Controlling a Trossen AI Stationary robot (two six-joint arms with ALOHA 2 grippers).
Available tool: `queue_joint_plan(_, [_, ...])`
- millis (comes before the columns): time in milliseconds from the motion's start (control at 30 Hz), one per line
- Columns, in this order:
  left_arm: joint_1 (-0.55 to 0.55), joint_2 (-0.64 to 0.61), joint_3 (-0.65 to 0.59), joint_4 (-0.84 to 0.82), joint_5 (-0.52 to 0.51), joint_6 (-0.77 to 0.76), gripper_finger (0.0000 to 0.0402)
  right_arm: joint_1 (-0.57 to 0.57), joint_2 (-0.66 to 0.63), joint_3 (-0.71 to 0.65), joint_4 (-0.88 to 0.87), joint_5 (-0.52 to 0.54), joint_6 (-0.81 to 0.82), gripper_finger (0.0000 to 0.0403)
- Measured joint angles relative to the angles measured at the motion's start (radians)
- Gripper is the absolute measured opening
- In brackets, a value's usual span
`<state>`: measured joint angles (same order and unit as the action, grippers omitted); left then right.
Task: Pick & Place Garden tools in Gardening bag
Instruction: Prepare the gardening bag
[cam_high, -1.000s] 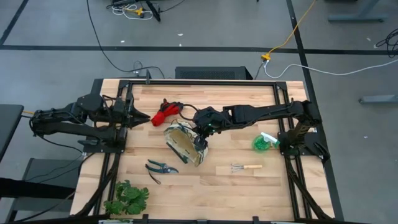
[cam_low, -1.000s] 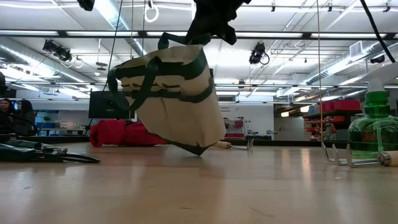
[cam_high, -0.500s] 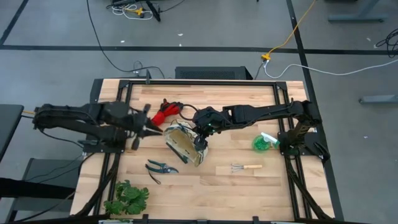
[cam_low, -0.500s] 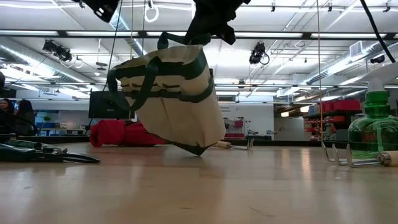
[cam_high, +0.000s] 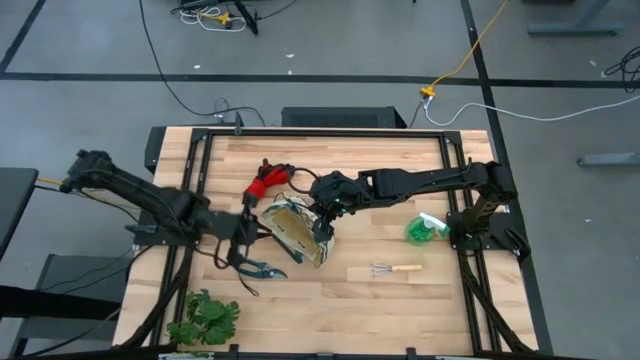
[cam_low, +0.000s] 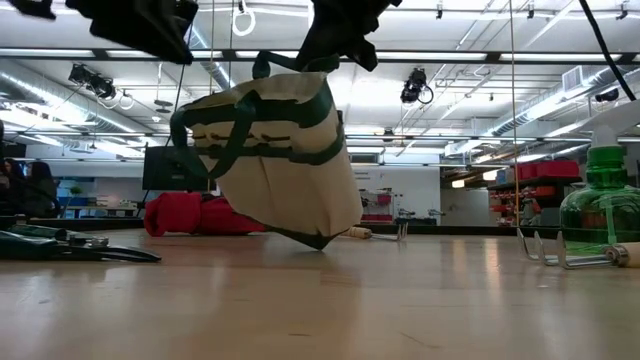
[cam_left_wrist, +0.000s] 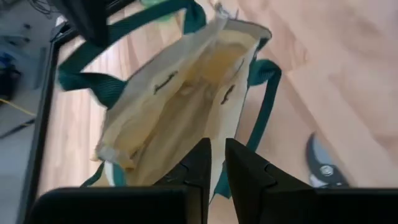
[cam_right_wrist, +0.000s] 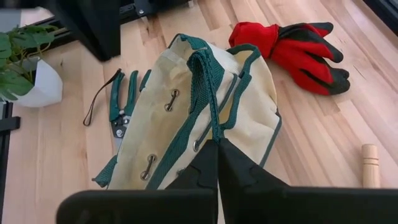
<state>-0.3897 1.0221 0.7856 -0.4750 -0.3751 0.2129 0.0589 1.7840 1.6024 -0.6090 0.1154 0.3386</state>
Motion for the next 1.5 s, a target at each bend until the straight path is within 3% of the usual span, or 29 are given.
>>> queue_joint_plan(267, [-0.104,0.149,0.0,0.009,-0.182,0.068,0.0055,0.0,0.0,0.0,0.008,0.0,0.0,0.0])
queue_joint_plan(567, [-0.159,0.237,0.007,0.056,-0.368,0.085,0.007,0.0,0.0,0.0,0.012,0.0,0.0,0.0])
queue_joint_plan(967, [-0.165,0.262,0.03,0.057,-0.28,0.085,0.017,0.0,0.0,0.0,0.018,0.0,0.0,0.0])
queue_joint_plan(1500, [-0.127,0.4,0.029,0.134,-0.383,0.091,0.0182,0.0,0.0,0.0,0.031,0.0,-0.001,0.0])
